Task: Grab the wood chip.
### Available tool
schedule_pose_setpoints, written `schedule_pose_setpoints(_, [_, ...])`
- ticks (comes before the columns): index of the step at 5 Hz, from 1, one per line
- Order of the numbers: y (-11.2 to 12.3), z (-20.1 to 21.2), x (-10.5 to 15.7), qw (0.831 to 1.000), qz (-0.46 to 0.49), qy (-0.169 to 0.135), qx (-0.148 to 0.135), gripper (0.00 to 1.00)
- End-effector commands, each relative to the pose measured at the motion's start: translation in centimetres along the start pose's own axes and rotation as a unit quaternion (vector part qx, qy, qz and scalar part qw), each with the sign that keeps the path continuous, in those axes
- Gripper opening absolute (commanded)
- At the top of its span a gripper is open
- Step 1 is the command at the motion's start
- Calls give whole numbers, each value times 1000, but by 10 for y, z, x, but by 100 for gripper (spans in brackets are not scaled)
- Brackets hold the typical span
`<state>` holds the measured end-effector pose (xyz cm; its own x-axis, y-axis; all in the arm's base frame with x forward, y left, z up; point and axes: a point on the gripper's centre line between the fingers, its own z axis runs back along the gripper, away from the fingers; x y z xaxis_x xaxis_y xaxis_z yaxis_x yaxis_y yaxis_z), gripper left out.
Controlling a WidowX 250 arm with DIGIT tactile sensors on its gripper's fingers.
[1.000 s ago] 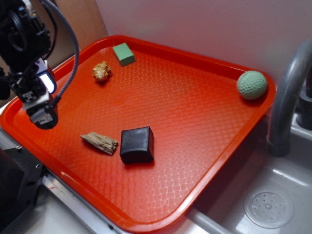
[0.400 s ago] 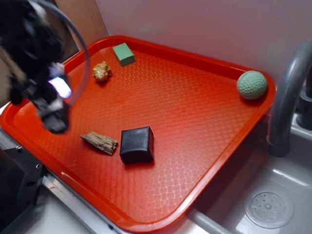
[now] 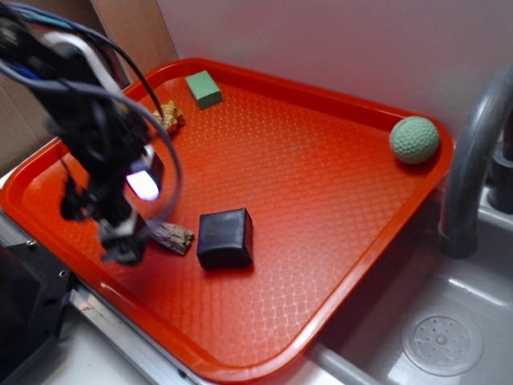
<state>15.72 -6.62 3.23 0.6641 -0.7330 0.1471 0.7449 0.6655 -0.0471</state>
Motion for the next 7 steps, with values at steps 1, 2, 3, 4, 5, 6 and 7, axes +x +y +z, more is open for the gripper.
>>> schedule_pose_setpoints(1, [5, -23, -1, 999, 3, 20, 38, 100])
schedule_pose_setpoints(2, [3, -22, -1, 999, 9, 7, 45, 0])
schedule_pose_setpoints(3, [4, -22, -1, 999, 14, 7, 42, 0])
schedule_pose_setpoints(4, [4, -20, -2, 999, 24, 7, 40, 0])
schedule_pose_setpoints(5, [10, 2, -8, 995, 92, -24, 31, 0])
schedule_pose_setpoints(6, [24, 46, -15, 974, 217, -55, 24, 0])
schedule_pose_setpoints(7, [59, 97, -33, 935, 343, -88, 0, 0])
